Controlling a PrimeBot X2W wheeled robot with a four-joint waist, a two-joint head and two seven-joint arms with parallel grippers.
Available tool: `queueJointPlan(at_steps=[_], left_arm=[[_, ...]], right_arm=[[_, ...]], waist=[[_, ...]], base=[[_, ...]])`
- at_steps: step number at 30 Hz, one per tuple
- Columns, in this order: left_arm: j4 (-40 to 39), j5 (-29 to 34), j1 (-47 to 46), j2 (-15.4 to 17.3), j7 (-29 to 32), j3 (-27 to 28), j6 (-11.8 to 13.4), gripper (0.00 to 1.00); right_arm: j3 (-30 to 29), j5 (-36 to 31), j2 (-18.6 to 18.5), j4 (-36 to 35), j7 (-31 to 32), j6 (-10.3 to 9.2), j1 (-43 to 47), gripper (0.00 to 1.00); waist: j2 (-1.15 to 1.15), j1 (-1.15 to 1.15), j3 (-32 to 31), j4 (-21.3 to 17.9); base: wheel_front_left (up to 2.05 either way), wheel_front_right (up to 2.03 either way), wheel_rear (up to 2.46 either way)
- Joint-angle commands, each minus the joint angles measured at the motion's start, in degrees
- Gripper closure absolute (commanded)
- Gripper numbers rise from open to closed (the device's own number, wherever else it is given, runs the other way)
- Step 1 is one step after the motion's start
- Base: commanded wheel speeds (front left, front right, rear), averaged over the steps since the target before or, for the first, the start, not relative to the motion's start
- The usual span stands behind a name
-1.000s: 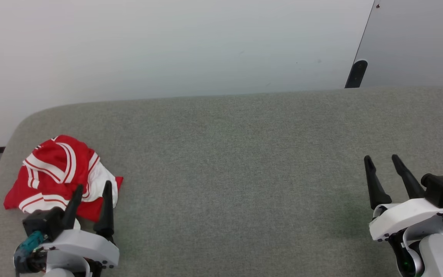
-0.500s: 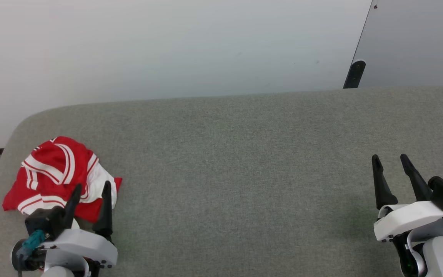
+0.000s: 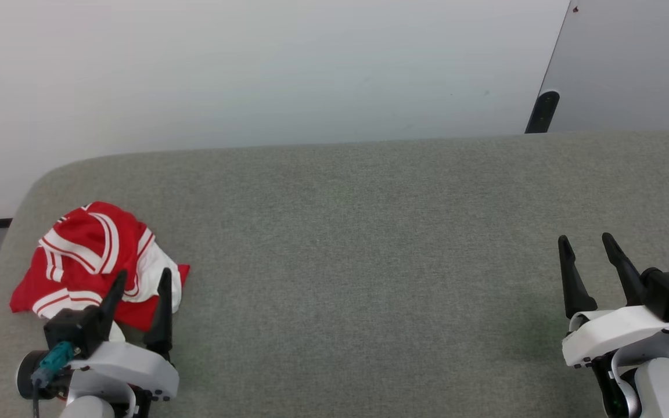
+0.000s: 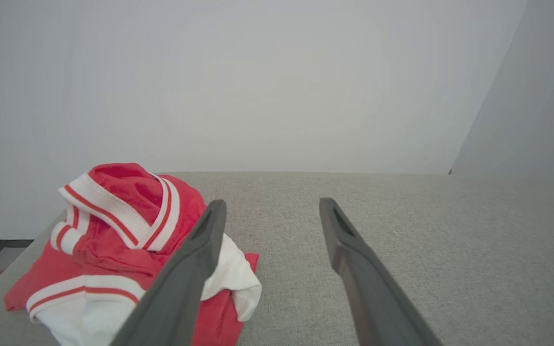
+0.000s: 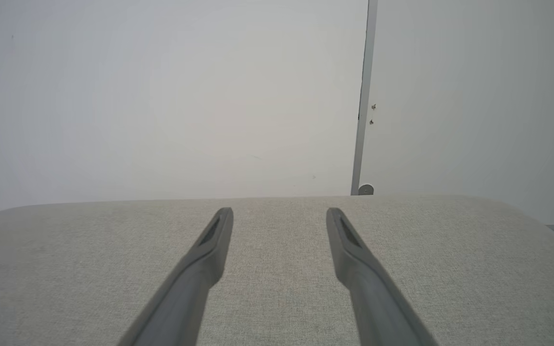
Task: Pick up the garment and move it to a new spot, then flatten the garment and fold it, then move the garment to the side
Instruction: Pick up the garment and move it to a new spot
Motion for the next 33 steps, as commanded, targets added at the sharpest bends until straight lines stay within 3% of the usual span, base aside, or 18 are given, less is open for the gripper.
queueJointPlan(at_steps=[1, 13, 27, 33], left_arm=[[-0.14, -0.05, -0.43, -0.02, 0.0, 0.11, -0.14, 0.0], [1.35, 1.19, -0.61, 0.39, 0.0, -0.03, 0.07, 0.0], [1.91, 1.48, 0.36, -0.46, 0.0, 0.88, 0.74, 0.0], [-0.2, 0.77, 2.39, -0.31, 0.01, 3.45, 1.45, 0.0]], right_arm=[[0.13, -0.34, -0.07, 0.14, -0.3, -0.08, 0.19, 0.0], [2.29, 0.69, -0.53, 0.81, -0.3, -0.08, 0.12, 0.0], [6.79, 1.96, -1.43, 3.24, -0.29, -0.08, -2.13, 0.0], [12.0, 1.98, -1.2, 4.93, -0.29, -0.08, -6.14, 0.0]], waist=[[0.0, 0.0, -0.09, 0.41], [0.0, 0.0, -0.65, 9.88], [0.0, 0.0, -1.29, 27.87], [0.0, 0.0, 0.85, 30.78]], base=[[0.0, 0.0, 0.0], [0.0, 0.0, 0.0], [0.0, 0.0, 0.0], [0.0, 0.0, 0.0]])
